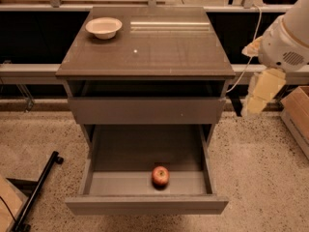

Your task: Pick apple from middle drawer and place on counter

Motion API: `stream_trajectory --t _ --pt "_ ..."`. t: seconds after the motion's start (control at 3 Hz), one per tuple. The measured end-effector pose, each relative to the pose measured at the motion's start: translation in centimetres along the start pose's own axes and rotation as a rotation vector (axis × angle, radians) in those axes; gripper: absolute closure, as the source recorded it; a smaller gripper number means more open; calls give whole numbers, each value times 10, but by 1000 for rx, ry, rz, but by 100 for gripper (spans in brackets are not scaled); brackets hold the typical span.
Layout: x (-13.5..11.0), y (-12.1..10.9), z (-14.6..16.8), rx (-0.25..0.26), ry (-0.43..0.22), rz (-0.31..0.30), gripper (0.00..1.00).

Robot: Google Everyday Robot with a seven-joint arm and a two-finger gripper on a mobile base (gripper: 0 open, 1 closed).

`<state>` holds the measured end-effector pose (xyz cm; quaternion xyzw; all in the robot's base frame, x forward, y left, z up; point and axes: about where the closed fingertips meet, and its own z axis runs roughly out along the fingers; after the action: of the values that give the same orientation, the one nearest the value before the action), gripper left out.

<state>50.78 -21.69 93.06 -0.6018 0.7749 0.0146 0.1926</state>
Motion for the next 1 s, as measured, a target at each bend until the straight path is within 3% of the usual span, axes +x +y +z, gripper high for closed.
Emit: stream_trajectory --t 0.33,0.67,1.0 --pt "2 -4 8 -10 -2 7 0" --pt "9 10 31 -19 16 94 0" --pt "15 33 90 -46 -45 186 0"
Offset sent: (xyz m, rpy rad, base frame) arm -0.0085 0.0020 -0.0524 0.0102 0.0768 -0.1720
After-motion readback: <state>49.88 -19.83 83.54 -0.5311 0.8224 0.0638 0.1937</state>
